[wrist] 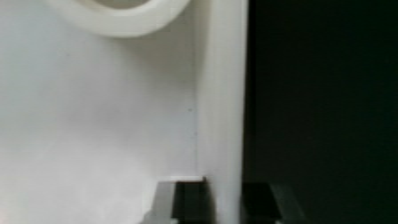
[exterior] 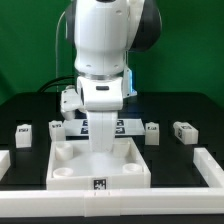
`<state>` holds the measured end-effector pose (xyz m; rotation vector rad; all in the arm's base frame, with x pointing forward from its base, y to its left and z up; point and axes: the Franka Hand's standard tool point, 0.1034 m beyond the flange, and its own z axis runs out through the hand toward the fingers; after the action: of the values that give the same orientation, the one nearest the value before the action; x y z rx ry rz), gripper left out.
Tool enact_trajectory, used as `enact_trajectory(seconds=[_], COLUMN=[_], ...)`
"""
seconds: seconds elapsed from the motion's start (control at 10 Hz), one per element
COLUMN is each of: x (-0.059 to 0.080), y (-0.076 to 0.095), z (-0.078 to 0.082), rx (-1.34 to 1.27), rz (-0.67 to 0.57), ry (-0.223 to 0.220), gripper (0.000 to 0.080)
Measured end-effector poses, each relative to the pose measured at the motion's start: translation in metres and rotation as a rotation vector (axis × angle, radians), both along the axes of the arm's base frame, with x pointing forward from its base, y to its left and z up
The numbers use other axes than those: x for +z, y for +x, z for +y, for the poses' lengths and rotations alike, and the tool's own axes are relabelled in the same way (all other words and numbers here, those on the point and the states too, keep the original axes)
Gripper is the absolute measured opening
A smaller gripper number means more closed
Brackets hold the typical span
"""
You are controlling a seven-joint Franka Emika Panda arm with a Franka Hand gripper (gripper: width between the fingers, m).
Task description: Assemble one leg
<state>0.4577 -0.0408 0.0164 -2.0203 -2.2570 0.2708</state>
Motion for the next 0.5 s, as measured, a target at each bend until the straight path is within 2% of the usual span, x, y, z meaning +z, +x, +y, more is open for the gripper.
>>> enact_trajectory(seconds=[0.1,0.3,0.5], x=[0.0,0.0,-0.001], y=[0.0,0.002,0.007], z=[0.004,0.037,0.061], rx=[-0.028,-0.078,-0.095], rz=[-0.003,-0.011,-0.02], ry=[-0.005,-0.011,-0.01], gripper=[0.0065,0.0065,0.0065])
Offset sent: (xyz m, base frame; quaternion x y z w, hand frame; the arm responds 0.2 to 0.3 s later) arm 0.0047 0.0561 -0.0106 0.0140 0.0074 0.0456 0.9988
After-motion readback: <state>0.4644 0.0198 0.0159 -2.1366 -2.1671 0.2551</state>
